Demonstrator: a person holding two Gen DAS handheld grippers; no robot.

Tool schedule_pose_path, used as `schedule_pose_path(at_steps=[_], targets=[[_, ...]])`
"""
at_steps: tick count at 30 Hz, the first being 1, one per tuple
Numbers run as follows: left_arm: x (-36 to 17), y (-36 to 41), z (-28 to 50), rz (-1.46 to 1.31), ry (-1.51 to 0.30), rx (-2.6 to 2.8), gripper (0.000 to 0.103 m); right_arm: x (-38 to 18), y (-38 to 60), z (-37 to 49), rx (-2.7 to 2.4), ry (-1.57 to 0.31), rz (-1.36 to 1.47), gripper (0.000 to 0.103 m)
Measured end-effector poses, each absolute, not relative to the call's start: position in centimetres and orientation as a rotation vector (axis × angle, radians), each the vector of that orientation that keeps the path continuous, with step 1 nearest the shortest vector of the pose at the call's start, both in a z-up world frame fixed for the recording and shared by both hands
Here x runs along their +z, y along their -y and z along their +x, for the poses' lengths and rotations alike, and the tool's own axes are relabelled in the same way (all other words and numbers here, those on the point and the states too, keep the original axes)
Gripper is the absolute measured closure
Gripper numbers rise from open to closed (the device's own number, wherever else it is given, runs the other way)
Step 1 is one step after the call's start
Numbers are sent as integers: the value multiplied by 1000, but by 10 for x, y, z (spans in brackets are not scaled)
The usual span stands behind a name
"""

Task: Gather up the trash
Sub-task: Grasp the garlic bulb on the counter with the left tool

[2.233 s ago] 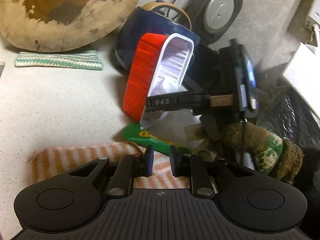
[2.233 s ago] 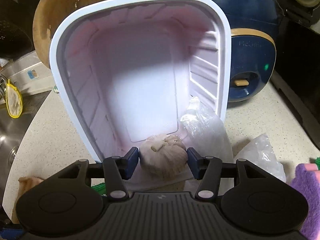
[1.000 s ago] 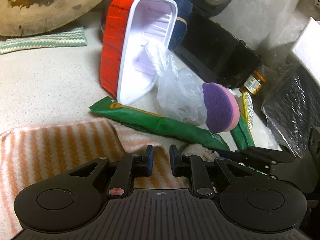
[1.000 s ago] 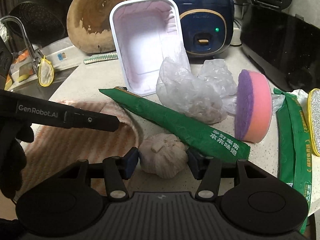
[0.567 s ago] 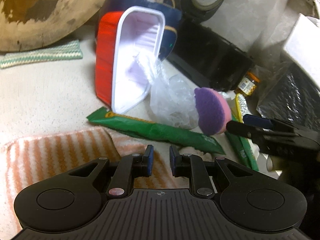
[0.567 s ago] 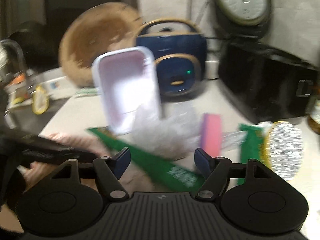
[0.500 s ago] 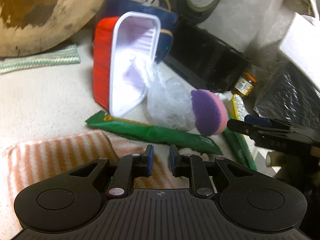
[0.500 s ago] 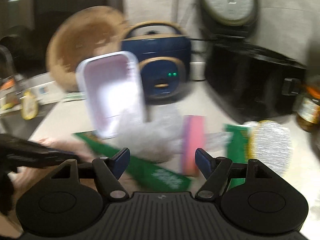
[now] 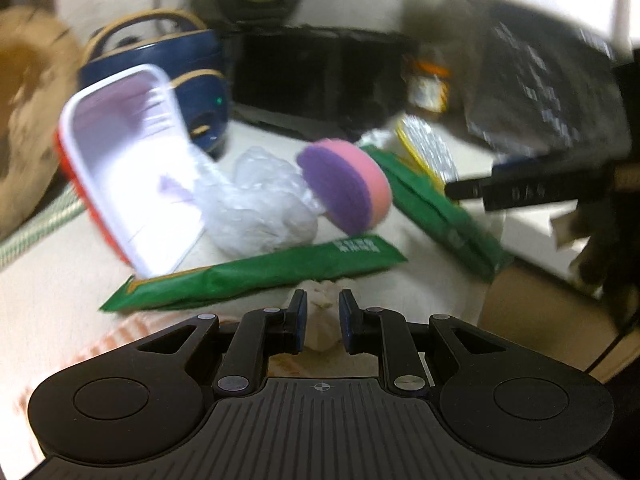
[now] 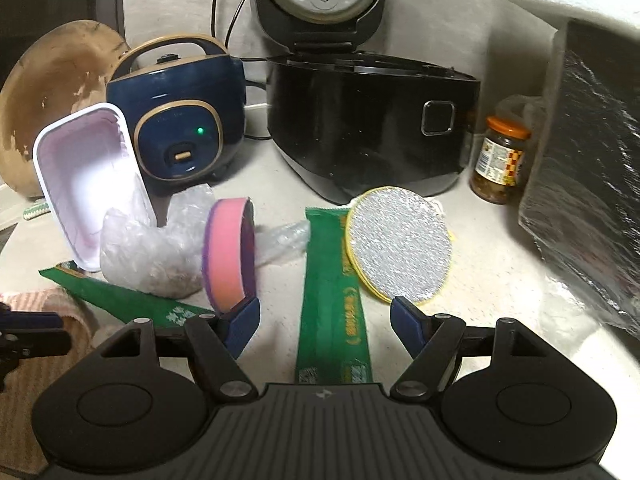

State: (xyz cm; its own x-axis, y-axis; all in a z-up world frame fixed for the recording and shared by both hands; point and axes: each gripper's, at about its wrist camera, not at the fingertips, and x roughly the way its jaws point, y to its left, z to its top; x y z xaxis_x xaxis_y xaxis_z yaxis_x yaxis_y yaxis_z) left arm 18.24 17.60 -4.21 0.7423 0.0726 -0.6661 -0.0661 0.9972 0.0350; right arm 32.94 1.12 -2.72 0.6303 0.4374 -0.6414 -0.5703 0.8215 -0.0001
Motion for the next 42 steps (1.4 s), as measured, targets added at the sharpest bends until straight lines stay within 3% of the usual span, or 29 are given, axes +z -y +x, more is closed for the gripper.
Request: schedule_pose_path(at_steps=[8, 12, 17, 22, 24, 29, 30, 42], targets=[[-58, -157, 194, 111, -793, 24, 72, -32, 4, 323, 564, -705, -182, 30], [-66, -159, 199, 35, -847, -40, 71, -38, 1, 316, 598, -733, -208, 28], [-46, -175, 196, -17, -709, 72, 72, -40, -8, 301, 609, -704, -288, 27], [-49, -179, 211, 22, -753, 72, 72, -42, -10, 296, 619, -721, -289, 27], [-53, -171, 211, 86, -751, 51, 68, -44, -9, 296, 618, -727, -288, 27], [-61, -159, 217, 173, -751, 3, 33, -45, -9, 298, 614, -728, -282, 27], [-62, -160, 218, 164, -754, 2, 31, -46, -10, 299, 612, -729, -280, 27], [-75, -197, 236, -62, -799, 28, 37, -38, -19, 306, 664, -735, -222, 27]])
